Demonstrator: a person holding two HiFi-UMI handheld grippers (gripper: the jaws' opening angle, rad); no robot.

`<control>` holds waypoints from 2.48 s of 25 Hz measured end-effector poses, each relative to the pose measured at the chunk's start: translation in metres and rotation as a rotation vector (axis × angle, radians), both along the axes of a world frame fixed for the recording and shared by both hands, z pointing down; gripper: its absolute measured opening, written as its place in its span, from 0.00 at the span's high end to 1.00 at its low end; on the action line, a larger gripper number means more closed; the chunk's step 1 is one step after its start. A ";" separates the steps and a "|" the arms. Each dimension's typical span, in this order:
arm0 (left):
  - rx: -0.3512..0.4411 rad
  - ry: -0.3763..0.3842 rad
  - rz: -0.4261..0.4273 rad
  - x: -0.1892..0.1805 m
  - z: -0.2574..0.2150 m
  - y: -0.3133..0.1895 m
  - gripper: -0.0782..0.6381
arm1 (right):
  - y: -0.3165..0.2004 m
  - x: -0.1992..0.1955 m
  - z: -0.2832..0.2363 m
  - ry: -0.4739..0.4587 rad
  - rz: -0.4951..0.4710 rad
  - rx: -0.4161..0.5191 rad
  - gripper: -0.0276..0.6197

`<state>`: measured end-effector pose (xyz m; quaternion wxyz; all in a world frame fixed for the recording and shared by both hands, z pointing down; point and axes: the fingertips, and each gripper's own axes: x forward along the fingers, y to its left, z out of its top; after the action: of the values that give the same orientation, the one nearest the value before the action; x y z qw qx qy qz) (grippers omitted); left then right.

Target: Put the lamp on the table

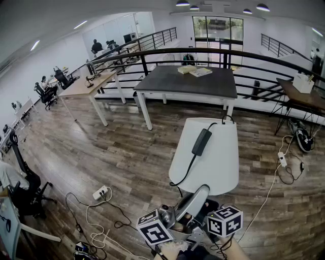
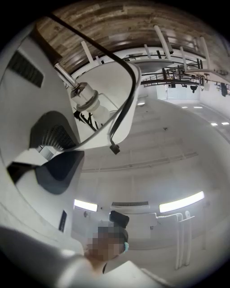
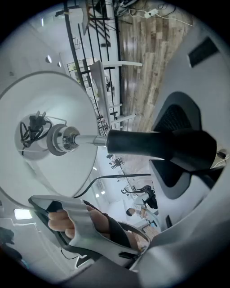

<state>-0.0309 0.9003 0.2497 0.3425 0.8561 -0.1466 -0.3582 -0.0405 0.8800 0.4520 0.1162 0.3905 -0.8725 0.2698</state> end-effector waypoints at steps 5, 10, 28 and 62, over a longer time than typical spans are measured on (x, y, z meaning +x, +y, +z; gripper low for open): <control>-0.001 0.004 0.002 -0.001 -0.002 -0.001 0.85 | -0.001 0.002 -0.002 -0.001 0.006 -0.006 0.63; 0.000 -0.002 0.002 -0.001 -0.002 -0.004 0.85 | -0.003 -0.001 -0.001 -0.004 0.006 -0.005 0.63; 0.021 0.000 -0.031 0.036 0.004 -0.020 0.85 | -0.023 0.036 0.005 0.000 -0.023 0.014 0.62; 0.006 0.004 0.030 -0.034 0.010 -0.303 0.85 | -0.308 -0.032 0.011 0.002 0.063 -0.006 0.62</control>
<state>-0.0650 0.5974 0.2598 0.3453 0.8586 -0.1321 -0.3552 -0.0721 0.5721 0.4629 0.1096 0.4178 -0.8587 0.2757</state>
